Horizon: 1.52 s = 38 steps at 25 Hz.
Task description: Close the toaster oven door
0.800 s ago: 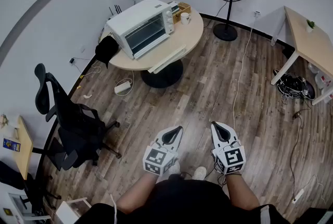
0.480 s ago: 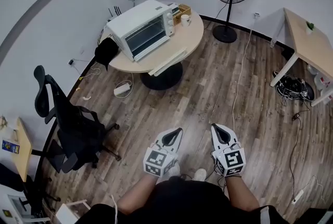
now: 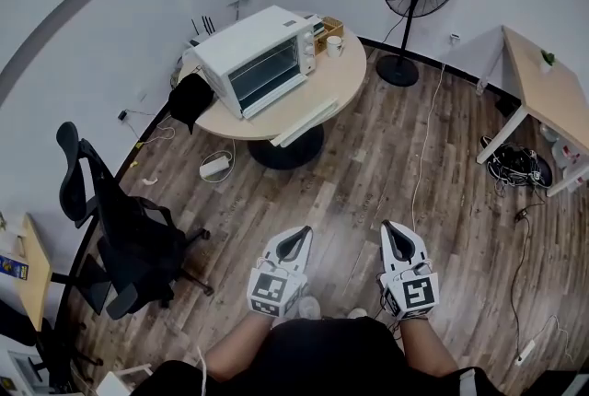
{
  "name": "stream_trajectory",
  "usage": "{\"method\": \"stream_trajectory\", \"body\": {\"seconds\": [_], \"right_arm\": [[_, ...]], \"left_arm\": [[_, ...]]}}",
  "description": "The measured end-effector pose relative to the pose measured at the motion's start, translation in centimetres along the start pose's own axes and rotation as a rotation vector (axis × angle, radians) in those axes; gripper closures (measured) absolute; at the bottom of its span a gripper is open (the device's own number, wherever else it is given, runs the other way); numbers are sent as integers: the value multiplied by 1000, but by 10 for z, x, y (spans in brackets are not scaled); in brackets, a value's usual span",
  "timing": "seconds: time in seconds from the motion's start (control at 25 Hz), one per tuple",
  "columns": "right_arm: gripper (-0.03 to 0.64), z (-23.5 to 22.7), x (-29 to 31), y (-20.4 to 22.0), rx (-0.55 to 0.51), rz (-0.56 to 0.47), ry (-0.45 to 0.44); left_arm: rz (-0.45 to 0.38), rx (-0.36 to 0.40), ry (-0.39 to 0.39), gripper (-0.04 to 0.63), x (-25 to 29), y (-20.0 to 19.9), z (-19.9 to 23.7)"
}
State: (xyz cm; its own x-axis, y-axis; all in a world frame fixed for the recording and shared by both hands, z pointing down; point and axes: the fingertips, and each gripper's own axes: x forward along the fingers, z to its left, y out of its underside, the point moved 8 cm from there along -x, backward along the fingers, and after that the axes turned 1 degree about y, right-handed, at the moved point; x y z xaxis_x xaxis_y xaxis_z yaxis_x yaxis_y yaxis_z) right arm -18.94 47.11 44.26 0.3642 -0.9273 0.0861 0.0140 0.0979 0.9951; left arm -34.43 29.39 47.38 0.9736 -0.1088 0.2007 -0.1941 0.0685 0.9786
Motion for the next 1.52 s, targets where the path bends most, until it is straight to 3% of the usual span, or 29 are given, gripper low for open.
{"method": "stream_trajectory", "body": {"seconds": [0.24, 0.44, 0.76, 1.24, 1.52], "right_arm": [[620, 12, 24, -11, -18, -52, 77], [620, 9, 45, -15, -13, -49, 65], [620, -35, 87, -1, 14, -19, 59], [620, -134, 184, -5, 17, -4, -90], [620, -183, 229, -9, 45, 2, -178]], "left_arm": [[4, 108, -13, 588, 2, -14, 29], [18, 91, -43, 588, 16, -18, 46], [57, 76, -56, 588, 69, -16, 63], [145, 76, -133, 588, 170, -30, 75], [170, 32, -261, 588, 204, -33, 85]]}}
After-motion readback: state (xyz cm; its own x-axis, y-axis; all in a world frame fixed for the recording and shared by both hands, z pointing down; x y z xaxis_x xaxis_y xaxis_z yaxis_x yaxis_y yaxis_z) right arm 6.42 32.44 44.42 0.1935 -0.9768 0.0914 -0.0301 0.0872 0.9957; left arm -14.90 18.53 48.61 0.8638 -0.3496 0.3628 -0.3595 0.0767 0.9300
